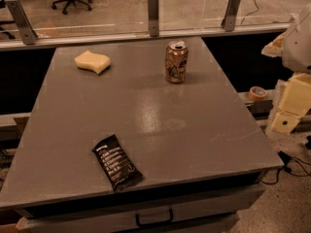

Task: Knock orange can over

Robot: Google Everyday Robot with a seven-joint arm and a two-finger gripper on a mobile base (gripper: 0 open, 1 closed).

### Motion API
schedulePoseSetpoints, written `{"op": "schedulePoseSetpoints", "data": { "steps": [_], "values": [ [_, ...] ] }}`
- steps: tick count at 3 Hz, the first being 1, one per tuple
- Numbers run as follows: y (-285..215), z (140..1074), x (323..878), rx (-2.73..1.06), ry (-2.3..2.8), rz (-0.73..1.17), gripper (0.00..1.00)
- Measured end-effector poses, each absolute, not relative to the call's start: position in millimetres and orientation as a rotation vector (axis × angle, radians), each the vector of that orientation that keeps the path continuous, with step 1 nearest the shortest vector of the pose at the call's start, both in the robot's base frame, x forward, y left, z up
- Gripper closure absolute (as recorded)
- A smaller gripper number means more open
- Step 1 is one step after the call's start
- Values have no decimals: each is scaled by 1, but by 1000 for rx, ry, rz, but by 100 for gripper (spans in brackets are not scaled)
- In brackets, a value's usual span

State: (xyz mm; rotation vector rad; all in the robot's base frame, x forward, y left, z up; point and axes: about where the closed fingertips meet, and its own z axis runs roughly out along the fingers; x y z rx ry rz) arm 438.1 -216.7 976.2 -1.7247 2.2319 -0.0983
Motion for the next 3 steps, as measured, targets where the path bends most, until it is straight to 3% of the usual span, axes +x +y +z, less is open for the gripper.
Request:
{"op": "schedulePoseSetpoints", "data": {
  "steps": [2,3],
  "values": [
    [-216,977,448,-1744,2200,-96,0],
    [-219,976,491,-1752,2125,-64,0]
  ]
}}
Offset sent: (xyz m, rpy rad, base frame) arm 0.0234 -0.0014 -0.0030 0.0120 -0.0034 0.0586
